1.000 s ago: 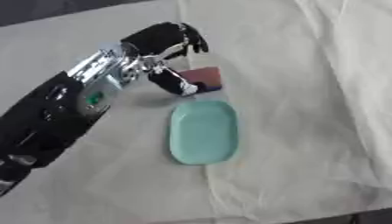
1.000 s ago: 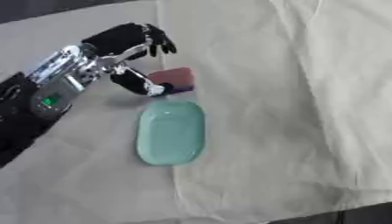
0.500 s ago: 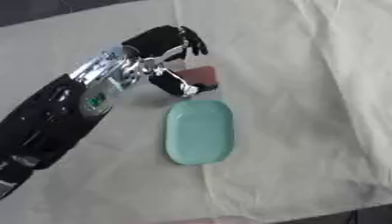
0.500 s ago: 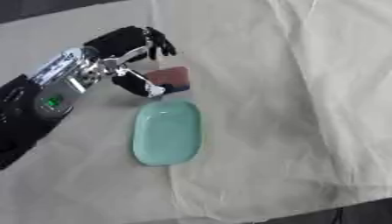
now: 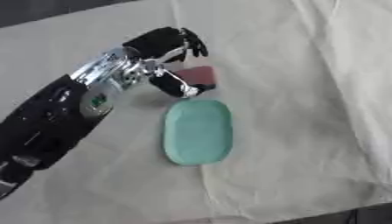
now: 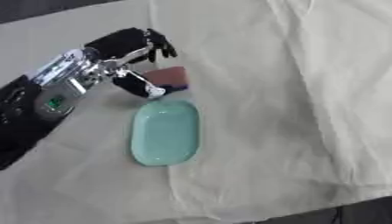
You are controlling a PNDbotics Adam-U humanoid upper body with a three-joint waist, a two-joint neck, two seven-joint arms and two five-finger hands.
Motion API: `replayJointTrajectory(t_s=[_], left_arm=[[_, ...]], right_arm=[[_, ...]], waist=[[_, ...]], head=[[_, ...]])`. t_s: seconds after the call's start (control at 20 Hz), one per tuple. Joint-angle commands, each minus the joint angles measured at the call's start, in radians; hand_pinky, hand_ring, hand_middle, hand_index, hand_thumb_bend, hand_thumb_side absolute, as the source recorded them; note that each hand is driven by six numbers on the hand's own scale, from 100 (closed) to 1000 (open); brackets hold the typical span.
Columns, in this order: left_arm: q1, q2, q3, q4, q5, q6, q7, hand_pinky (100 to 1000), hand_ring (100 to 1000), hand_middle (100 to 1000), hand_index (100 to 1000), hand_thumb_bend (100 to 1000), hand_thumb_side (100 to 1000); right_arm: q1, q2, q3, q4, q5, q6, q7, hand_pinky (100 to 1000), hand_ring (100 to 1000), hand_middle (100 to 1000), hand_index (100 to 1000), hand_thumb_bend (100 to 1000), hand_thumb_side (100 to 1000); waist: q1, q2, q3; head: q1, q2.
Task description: Pick up objects on the table and place them in the box.
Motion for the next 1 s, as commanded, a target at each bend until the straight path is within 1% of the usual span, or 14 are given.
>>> replayJointTrajectory(t_s=[0.05, 0.4, 1.0], left_arm=[[-0.028, 0.006, 0.001, 0.001, -0.011, -0.011, -0.002, 431, 533, 621, 783, 388, 396], [-0.055, -0.005, -0.002, 0.018, -0.024, -0.022, -0.008, 437, 540, 623, 785, 396, 396], [-0.048, -0.006, 0.011, 0.038, -0.030, -0.020, -0.008, 450, 552, 632, 793, 384, 411]], right_arm=[[-0.013, -0.008, 0.000, -0.024, -0.006, 0.001, 0.005, 396, 605, 852, 855, 100, 480], [-0.013, -0.010, 0.001, -0.027, -0.008, 0.001, 0.009, 396, 605, 853, 856, 100, 480], [-0.013, -0.012, 0.000, -0.031, -0.011, 0.003, 0.013, 396, 605, 852, 854, 100, 480]], waist=[[-0.006, -0.014, -0.001], [0.001, -0.012, -0.003], [0.008, -0.007, -0.003]], head=[[-0.003, -0.002], [-0.002, -0.004], [-0.005, -0.004]])
